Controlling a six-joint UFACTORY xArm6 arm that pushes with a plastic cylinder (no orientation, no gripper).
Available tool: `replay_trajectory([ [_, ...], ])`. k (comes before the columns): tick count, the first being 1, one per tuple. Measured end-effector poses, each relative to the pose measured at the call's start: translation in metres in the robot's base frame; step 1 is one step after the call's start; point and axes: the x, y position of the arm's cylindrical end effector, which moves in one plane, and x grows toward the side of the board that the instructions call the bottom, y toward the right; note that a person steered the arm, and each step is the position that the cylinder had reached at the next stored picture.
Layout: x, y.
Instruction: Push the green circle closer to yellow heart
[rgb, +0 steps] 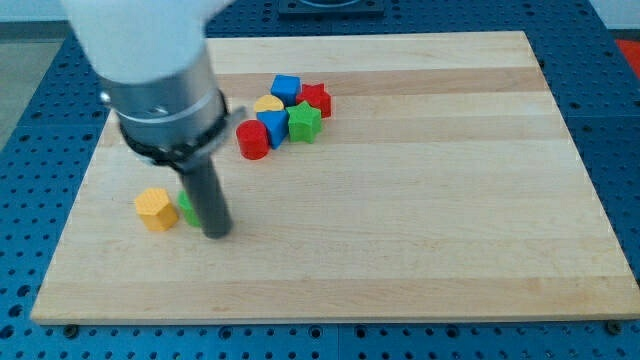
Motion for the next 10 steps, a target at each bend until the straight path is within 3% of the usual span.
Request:
replay_trajectory([
  [1, -0.029, -0.044],
  [3, -0.092, -0.057],
  [7, -0.099, -0.077],
  [9, -0.143, -0.054],
  [10, -0.144, -0.049],
])
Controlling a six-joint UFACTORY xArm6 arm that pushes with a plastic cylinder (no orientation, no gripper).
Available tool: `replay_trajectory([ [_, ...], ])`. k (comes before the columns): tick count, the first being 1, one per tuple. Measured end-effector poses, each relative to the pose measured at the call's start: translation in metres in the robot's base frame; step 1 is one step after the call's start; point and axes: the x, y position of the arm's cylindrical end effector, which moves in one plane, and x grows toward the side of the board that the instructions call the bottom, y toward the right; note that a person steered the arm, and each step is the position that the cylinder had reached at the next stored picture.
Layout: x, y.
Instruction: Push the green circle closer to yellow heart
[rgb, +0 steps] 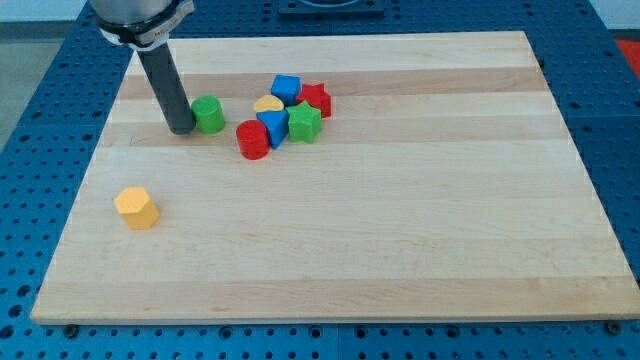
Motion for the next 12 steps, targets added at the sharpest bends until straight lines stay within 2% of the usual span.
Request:
replay_trajectory([
  [1, -0.005, 0.000],
  [3, -0.048, 0.017],
  [4, -0.052, 0.020],
  [7, -0.009, -0.029],
  [10, -0.048, 0.005],
  [12, -0.049, 0.041],
])
